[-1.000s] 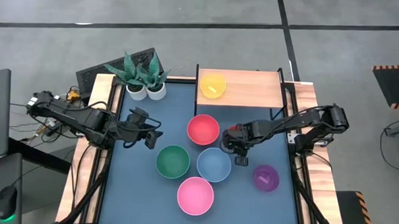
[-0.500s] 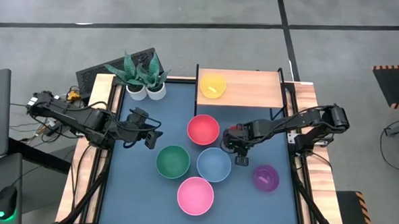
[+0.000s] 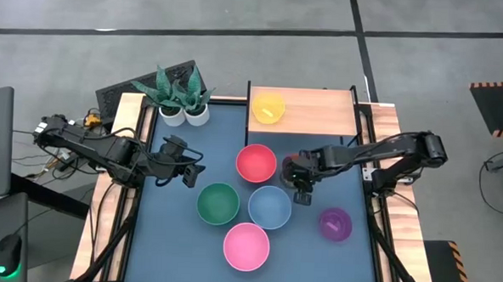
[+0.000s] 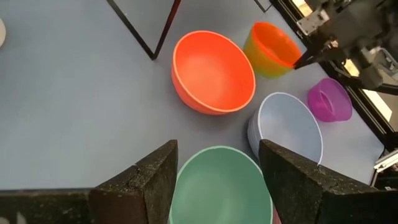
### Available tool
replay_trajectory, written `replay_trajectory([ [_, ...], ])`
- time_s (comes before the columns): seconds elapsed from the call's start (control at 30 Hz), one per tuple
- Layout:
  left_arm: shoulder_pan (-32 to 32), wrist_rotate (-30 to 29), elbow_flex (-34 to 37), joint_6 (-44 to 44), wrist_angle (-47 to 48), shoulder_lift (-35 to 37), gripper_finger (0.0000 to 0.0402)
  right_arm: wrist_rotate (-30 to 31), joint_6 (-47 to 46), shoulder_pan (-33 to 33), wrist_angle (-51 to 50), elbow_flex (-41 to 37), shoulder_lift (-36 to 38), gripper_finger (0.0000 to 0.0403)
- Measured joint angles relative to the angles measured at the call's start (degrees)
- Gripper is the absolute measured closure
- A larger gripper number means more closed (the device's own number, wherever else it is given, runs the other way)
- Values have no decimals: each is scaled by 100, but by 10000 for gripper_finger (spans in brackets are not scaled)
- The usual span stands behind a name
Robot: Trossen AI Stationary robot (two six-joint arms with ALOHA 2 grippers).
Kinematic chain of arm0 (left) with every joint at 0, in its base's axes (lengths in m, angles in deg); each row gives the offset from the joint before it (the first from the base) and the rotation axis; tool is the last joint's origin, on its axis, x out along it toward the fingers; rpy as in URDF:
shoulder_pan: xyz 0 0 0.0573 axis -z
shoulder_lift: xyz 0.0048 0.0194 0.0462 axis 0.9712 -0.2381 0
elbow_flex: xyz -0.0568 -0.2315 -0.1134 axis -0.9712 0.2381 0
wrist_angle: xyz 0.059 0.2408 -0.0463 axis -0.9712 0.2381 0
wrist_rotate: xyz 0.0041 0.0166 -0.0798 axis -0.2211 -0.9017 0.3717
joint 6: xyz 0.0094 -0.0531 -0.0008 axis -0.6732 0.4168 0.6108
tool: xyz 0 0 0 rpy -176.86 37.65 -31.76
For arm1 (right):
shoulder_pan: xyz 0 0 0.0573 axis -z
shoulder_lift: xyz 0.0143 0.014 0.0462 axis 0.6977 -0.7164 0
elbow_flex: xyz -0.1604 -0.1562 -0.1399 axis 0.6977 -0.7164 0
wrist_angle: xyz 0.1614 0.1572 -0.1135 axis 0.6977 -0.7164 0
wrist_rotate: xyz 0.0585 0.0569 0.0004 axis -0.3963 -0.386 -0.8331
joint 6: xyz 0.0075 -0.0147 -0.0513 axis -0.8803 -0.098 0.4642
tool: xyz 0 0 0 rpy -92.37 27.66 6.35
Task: Place and stack bowls onto a shelf
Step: Stack the orange transparent bowl on top of the yellow transparent bowl on the shelf
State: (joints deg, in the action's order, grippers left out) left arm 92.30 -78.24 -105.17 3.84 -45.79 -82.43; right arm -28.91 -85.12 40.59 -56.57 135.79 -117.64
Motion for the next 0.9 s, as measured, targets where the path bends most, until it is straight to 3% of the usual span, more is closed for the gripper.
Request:
replay_trajectory([
  [0.1, 0, -3, 0, -5, 2, 0, 193, -78, -48, 91, -271, 163, 55, 387],
  [0.2, 2, -5, 0, -5, 2, 0, 193, 251, -205, 130, -631, 344, 66, 387],
  [0.27, 1, -5, 0, -7, 2, 0, 193, -451, 72, 210, -721, 457, 66, 387],
  [0.4, 1, 0, 0, -53, 3, 0, 193, -240, -18, 215, -1044, 546, 70, 387],
  [0.47, 0, 0, 0, -54, 2, 0, 193, -668, 79, 283, -1036, 559, 78, 387],
  [0.57, 0, 2, 0, -55, 1, 0, 193, -87, -112, 273, -1266, 658, 108, 387],
  [0.67, 1, 2, 0, -55, 2, 0, 193, -977, 153, 344, -1181, 732, 97, 387],
  [0.77, 2, 4, 0, -77, 2, 0, 193, -327, -32, 329, -1411, 922, 108, 387],
  [0.87, 2, 4, 0, -77, 0, 0, 193, -1032, 174, 417, -1347, 978, 102, 387],
  [0.9, 1, 5, 0, -77, 3, 0, 193, -904, 131, 423, -1228, 1061, 92, 387],
])
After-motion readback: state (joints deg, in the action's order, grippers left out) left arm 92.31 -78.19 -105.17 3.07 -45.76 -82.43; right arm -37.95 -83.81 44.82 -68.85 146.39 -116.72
